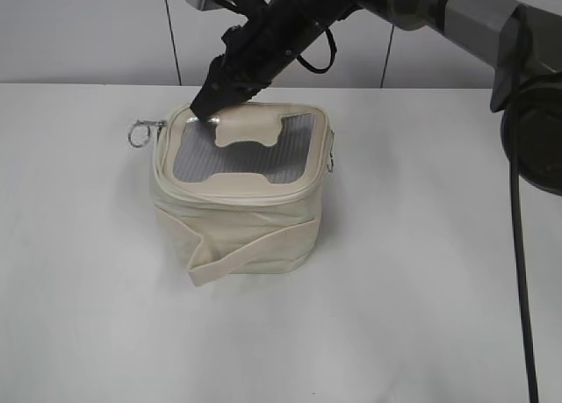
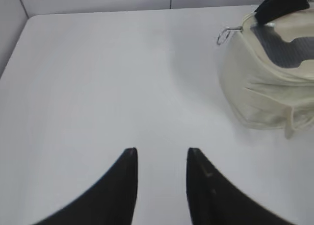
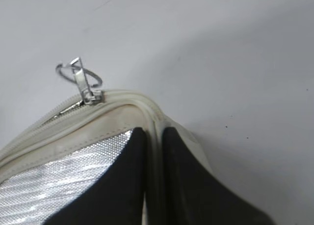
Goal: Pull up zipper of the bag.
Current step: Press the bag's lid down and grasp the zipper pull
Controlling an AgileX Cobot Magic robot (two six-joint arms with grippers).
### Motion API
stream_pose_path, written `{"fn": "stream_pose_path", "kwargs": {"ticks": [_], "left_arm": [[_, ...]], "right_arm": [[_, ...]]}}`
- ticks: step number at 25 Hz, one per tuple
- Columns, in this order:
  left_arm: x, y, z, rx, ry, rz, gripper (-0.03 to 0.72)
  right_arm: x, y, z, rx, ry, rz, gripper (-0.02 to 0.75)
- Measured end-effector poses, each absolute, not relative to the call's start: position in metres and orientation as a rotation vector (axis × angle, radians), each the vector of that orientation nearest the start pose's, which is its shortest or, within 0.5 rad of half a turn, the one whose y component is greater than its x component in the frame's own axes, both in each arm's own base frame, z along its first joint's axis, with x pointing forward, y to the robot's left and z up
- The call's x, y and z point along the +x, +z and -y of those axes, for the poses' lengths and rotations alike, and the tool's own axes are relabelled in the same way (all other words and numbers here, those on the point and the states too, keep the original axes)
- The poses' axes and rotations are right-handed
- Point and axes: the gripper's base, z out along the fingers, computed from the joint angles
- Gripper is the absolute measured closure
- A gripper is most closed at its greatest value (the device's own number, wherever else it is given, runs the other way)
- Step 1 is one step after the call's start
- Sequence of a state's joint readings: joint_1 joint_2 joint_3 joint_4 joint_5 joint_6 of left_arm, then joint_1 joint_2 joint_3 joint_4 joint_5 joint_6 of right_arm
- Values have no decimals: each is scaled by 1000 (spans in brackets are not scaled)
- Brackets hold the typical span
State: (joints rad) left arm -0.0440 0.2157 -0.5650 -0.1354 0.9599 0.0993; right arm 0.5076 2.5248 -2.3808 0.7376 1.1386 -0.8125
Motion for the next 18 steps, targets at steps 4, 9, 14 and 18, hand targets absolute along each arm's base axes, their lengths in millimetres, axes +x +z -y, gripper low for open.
{"fn": "stream_pose_path", "kwargs": {"ticks": [4, 9, 14, 18], "left_arm": [[81, 319, 21, 261, -160, -2023, 351], [166, 294, 31, 519, -137, -2088, 332], [224, 259, 46, 720, -172, -2138, 265], [258, 241, 70, 901, -179, -2137, 235]], "right_arm": [[443, 199, -310, -1366, 885, -2149, 659], [442, 199, -311, -1368, 904, -2153, 663], [441, 200, -311, -1367, 913, -2153, 663], [441, 200, -311, -1366, 914, -2155, 663]]}}
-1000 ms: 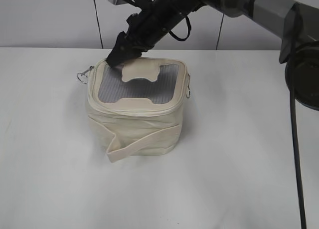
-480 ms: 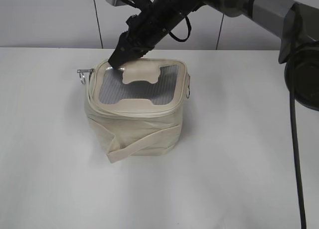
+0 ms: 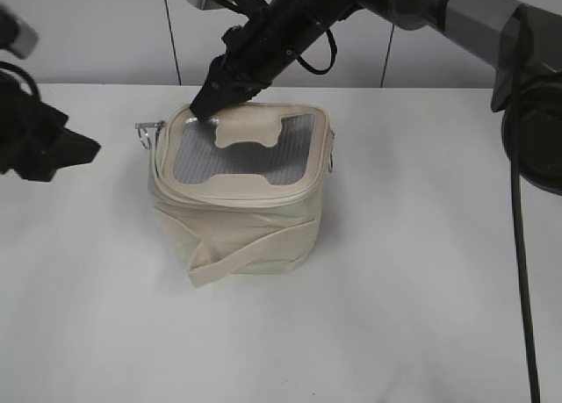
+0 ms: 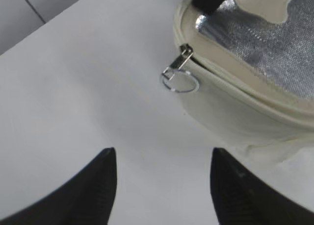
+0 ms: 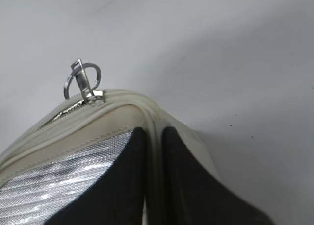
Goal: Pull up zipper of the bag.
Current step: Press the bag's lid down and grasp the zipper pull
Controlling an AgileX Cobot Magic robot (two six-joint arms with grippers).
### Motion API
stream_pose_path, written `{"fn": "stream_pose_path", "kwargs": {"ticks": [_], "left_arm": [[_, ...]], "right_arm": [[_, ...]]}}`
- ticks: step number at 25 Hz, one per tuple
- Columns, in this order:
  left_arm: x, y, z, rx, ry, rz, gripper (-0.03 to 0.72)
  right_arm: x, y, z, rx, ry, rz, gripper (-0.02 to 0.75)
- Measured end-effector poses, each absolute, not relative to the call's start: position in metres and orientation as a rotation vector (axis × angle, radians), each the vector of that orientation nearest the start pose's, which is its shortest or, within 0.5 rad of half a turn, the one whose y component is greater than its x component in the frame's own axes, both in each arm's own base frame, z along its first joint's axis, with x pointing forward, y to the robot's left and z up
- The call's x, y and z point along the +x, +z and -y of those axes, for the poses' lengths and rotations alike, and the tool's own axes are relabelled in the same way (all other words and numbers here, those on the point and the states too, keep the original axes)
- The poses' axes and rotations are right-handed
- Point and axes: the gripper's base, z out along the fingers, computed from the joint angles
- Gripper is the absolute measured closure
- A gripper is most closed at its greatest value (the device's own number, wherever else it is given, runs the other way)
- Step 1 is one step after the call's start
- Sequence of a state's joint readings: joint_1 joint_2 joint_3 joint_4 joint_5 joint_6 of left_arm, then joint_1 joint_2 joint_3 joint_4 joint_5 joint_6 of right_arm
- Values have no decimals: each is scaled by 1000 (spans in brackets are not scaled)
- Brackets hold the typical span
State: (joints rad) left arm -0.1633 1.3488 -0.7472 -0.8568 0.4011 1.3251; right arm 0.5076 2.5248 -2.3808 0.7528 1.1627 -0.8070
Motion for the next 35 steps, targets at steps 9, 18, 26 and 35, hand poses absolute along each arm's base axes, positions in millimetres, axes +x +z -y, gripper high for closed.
{"fn": "stream_pose_path", "kwargs": {"ticks": [9, 18, 26, 35], "left_arm": [[304, 216, 111, 1084, -175, -2113, 227], [324, 208, 116, 1088, -162, -2118, 205], [338, 201, 120, 1102, -150, -2119, 225], [340, 202, 121, 1172, -131, -2102, 692]], "right_arm": [[441, 200, -311, -1366, 915, -2155, 663], [441, 200, -311, -1366, 915, -2155, 664], [441, 200, -311, -1365, 915, -2155, 664], [441, 200, -311, -1365, 915, -2155, 664]]}}
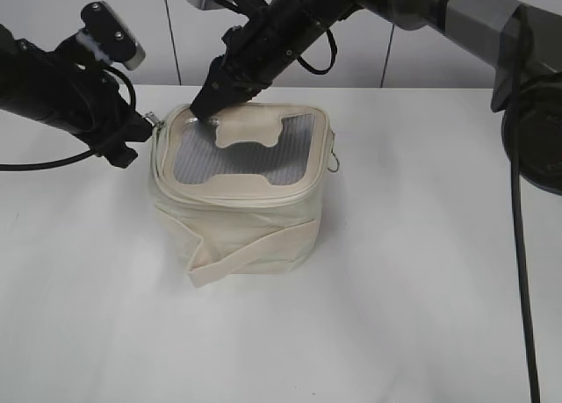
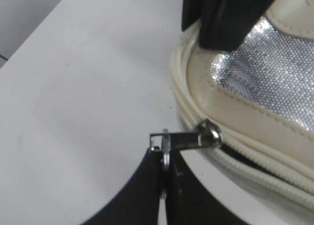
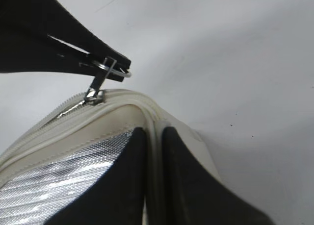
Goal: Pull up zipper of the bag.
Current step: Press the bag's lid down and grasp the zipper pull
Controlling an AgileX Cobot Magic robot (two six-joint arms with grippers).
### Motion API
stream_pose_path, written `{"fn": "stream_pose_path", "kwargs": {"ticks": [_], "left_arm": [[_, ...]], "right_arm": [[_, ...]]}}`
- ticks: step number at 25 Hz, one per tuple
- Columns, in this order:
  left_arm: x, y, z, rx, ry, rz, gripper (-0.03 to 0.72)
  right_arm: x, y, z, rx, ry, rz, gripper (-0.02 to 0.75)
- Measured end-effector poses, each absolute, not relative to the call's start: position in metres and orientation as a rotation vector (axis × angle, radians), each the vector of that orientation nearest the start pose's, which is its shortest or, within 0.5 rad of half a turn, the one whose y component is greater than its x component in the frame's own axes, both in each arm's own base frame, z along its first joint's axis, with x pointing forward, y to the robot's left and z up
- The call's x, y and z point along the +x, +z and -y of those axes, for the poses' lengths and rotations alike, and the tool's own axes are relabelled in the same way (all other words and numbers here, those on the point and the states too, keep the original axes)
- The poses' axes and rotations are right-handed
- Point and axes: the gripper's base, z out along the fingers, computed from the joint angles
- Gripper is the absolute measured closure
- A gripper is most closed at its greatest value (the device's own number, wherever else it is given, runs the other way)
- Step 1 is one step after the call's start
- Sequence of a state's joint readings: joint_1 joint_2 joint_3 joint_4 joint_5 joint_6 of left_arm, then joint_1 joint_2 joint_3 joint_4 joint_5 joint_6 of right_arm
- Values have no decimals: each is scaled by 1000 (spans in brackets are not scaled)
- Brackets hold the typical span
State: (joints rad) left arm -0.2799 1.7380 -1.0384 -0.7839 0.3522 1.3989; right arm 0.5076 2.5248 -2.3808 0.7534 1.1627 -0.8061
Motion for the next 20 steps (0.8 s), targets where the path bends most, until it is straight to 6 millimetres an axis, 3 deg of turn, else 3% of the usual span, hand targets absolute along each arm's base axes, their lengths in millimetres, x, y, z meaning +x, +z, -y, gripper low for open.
{"fn": "stream_pose_path", "kwargs": {"ticks": [6, 14, 20], "left_arm": [[335, 200, 122, 1240, -158, -2112, 697], [314, 228, 112, 1246, -140, -2200, 697], [295, 234, 112, 1255, -254, -2337, 697]], "right_arm": [[441, 200, -311, -1367, 913, -2156, 664], [441, 199, -311, -1344, 920, -2179, 664], [441, 199, -311, -1331, 926, -2190, 664]]}}
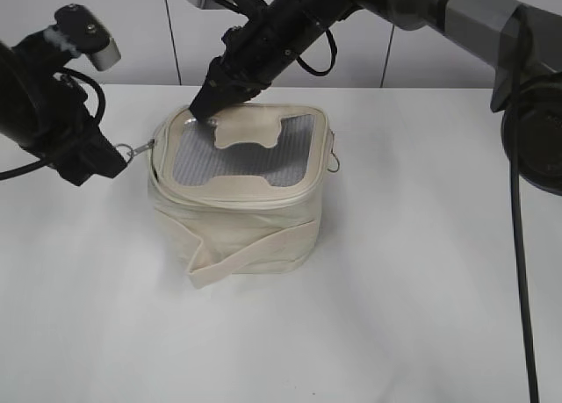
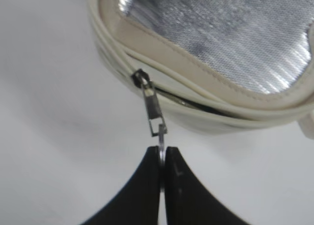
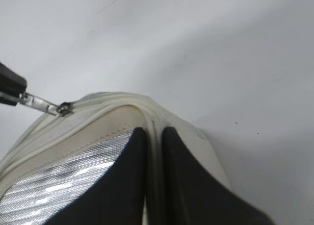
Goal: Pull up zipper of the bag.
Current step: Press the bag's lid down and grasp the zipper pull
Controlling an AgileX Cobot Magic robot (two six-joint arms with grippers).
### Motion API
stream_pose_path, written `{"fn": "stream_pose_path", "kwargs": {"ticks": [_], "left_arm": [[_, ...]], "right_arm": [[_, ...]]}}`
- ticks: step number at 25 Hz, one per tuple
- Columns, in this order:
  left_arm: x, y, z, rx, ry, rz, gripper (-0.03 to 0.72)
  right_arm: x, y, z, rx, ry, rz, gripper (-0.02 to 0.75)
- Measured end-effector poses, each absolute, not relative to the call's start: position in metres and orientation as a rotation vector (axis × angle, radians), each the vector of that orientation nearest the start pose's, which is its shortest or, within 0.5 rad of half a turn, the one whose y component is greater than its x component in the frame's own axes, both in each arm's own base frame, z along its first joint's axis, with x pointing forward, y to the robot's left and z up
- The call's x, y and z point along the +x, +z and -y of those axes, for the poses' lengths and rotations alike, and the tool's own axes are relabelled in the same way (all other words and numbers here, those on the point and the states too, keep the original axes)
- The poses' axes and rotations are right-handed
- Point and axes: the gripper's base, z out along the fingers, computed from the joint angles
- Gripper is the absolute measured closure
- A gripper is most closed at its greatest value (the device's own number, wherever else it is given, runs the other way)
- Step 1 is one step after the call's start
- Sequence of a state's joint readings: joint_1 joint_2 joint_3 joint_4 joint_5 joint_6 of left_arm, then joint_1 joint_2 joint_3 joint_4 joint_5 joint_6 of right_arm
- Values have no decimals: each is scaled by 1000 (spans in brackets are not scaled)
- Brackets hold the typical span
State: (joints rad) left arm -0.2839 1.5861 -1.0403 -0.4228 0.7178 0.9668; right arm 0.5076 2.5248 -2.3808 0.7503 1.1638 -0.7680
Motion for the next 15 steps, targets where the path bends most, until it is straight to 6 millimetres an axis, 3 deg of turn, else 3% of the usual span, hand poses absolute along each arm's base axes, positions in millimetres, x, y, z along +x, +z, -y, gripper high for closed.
{"fn": "stream_pose_path", "kwargs": {"ticks": [8, 15], "left_arm": [[274, 235, 120, 1316, -459, -2471, 697], [241, 235, 176, 1595, -510, -2340, 697]], "right_arm": [[441, 199, -311, -1297, 939, -2219, 664], [441, 200, -311, -1290, 949, -2229, 671]]}}
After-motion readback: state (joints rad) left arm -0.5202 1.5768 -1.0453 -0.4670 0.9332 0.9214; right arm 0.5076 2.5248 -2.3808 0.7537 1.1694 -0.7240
